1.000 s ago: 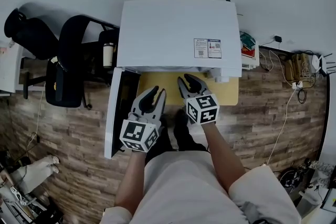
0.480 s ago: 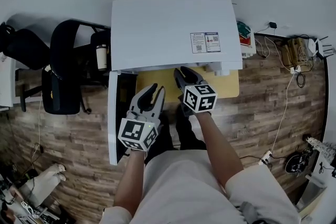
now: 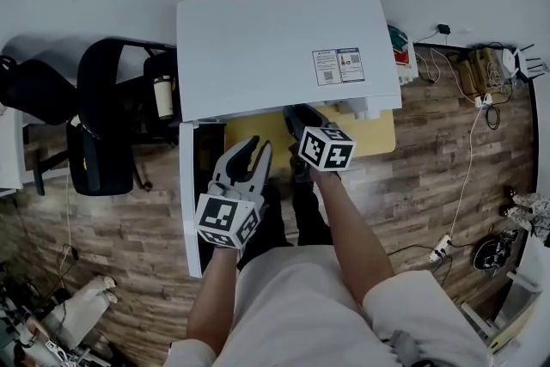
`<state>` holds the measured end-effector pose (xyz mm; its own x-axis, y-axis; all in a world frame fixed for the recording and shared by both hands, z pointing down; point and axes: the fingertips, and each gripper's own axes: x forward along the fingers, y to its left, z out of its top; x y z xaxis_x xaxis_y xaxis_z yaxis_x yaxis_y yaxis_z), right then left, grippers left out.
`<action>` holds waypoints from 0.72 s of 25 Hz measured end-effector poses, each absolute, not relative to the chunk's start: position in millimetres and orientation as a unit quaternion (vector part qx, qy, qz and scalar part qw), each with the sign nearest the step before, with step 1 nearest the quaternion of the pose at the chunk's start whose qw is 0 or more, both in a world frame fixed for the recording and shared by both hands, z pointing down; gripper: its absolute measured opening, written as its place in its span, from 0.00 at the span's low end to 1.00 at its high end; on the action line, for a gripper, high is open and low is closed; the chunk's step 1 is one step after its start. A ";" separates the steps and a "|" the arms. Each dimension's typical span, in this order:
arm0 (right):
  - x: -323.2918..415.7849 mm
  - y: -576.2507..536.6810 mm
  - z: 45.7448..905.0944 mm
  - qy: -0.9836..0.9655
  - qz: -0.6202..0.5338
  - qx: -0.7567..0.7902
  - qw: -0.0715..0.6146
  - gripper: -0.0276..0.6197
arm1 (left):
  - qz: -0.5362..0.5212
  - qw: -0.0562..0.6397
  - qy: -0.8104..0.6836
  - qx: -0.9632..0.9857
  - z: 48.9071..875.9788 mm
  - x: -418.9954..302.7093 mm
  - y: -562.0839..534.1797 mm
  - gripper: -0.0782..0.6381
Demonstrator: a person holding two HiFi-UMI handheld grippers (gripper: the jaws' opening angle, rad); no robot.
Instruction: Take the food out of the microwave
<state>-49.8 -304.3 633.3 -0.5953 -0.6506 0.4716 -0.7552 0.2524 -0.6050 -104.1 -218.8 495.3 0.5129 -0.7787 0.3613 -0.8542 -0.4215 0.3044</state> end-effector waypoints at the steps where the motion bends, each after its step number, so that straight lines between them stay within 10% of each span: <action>1: -50.5 -306.6 634.4 -0.784 0.424 0.449 0.058 0.19 | 0.083 0.230 -0.484 0.840 495.5 -104.5 -219.5 0.22; 18: -57.1 -323.6 654.0 -0.738 0.474 0.479 0.031 0.22 | 0.087 0.230 -0.464 0.851 494.6 -113.4 -228.1 0.22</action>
